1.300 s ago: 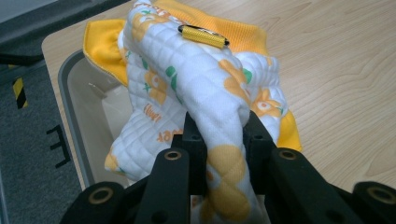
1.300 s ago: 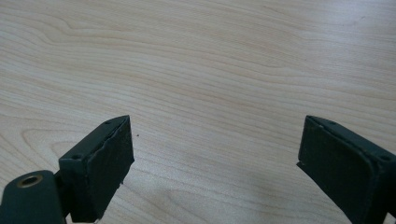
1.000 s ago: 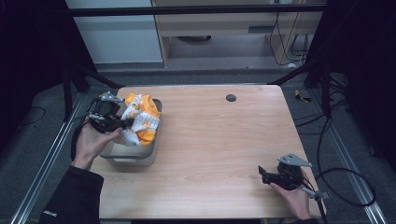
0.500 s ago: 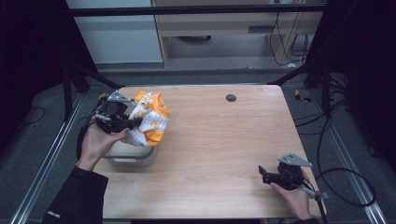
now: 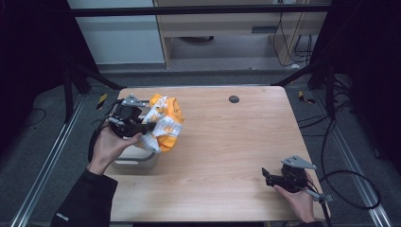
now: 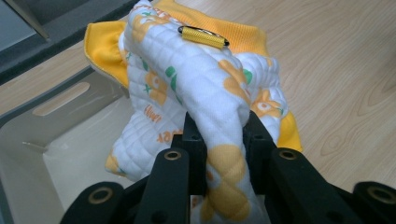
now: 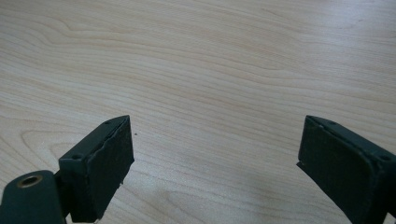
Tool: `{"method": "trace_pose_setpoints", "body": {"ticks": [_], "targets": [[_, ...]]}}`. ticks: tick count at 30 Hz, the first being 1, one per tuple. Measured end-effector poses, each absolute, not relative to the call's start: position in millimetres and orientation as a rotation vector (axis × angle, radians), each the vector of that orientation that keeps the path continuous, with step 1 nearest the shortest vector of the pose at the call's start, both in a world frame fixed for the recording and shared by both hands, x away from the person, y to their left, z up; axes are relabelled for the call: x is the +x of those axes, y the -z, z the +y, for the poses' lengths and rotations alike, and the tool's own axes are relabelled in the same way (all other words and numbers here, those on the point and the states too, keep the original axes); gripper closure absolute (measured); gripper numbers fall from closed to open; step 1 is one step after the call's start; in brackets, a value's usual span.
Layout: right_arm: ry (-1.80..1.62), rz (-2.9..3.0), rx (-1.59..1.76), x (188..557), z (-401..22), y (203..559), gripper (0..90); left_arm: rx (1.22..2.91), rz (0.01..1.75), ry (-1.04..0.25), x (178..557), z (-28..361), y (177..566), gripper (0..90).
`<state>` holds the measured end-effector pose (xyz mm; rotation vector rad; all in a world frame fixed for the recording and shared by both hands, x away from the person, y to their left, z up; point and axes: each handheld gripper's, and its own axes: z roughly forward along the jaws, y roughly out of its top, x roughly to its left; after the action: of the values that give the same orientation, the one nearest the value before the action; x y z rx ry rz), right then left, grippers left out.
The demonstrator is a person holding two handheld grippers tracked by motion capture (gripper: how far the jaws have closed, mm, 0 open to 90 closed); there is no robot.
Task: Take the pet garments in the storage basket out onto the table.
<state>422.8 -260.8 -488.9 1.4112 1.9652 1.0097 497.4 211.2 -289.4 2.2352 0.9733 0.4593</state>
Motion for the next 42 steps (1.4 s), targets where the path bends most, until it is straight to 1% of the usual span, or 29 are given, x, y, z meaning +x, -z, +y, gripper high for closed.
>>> {"method": "trace_pose_setpoints", "body": {"ticks": [19,42], "targets": [[-1.009,1.964,1.409,423,-261,489,10.2,2.273,0.893,-0.399,496,178,302,75.3],[-1.005,1.964,1.401,423,-262,488,10.2,2.373,0.795,-0.312,496,136,339,75.2]]}}
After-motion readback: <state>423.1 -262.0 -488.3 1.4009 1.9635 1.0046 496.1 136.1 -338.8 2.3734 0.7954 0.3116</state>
